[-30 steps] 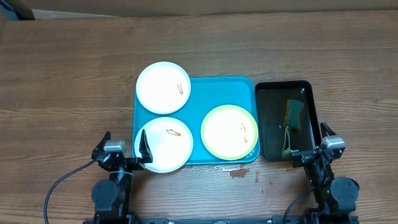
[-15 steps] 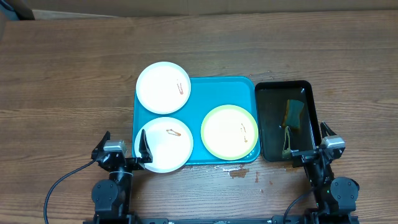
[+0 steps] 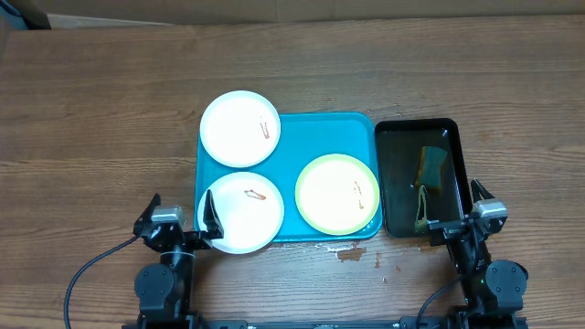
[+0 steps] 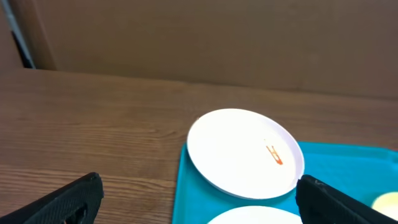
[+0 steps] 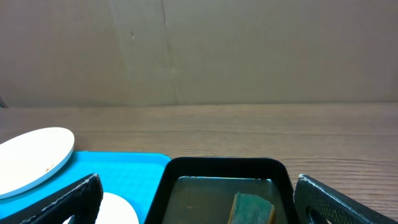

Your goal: Clean dirty plates on tray and stack at the side

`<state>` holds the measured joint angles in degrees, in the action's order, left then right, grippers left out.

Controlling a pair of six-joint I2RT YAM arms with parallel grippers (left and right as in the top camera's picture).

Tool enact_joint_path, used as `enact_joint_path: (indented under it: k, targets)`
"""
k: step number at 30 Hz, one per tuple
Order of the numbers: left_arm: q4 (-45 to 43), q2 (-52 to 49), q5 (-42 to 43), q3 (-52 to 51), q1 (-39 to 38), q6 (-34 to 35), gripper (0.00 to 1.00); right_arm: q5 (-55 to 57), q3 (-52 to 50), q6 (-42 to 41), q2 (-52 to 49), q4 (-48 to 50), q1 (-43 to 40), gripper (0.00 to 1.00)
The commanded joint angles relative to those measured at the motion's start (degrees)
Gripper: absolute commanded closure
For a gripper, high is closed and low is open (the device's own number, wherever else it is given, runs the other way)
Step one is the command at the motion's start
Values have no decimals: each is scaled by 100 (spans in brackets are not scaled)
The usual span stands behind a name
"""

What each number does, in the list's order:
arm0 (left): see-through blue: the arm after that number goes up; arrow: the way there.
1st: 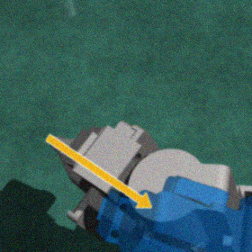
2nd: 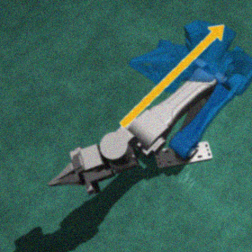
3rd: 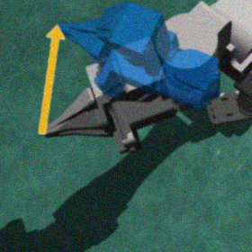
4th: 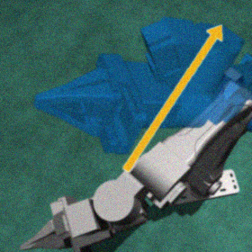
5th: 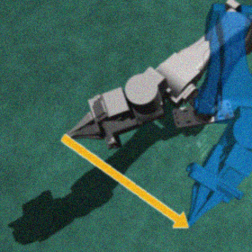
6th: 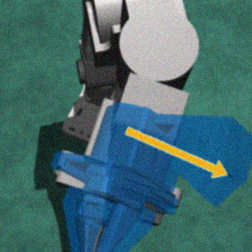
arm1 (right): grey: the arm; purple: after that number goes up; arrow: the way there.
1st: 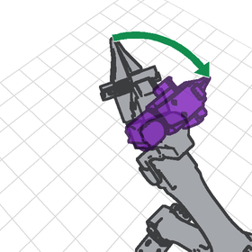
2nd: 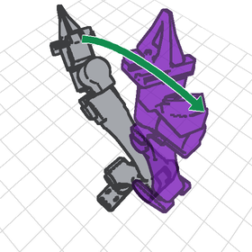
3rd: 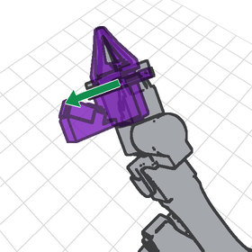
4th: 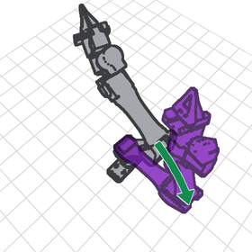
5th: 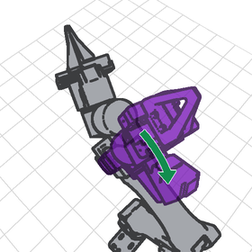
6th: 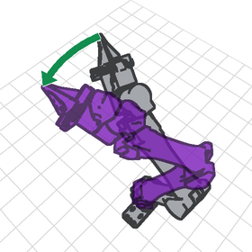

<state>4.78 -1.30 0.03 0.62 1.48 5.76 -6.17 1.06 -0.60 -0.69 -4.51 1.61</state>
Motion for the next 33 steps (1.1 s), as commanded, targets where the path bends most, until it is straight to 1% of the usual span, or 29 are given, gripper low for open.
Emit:
enact_joint_path:
  k: [1, 7, 10, 13, 16, 20, 25, 26, 30, 33]
  targets:
    - [328, -20, 431, 393, -22, -37, 0, -31, -59, 22, 9, 28, 31, 0]
    - [1569, -131, 446, 1567, -22, 0, 0, -31, -59, 22, 9, 28, 31, 0]
    - [2041, -457, 448, 2245, -22, 2, 0, -33, -59, 22, 9, 28, 31, 0]
    - [2446, -1069, 457, 2990, -22, 2, 1, -31, -59, 22, 9, 28, 31, 0]
    - [2914, -1917, 726, 3816, -22, -9, 0, -31, -59, 22, 9, 28, 31, 0]
    - [3720, -3331, 1379, 5031, -24, -105, 0, -31, -59, 22, 9, 28, 31, 0]
    - [5370, -5268, 2044, 6627, -28, -103, 0, -31, -59, 22, 9, 28, 31, 0]
    - [5556, -5622, 2186, 6891, -28, -103, 0, -31, -59, 22, 9, 28, 31, 0]
    - [6022, -6728, 2977, 7543, -28, 48, 0, -31, -59, 22, 9, 28, 31, 0]
    - [6019, -7313, 3141, 7635, -28, 70, 0, -31, -59, 22, 9, 28, 31, 0]
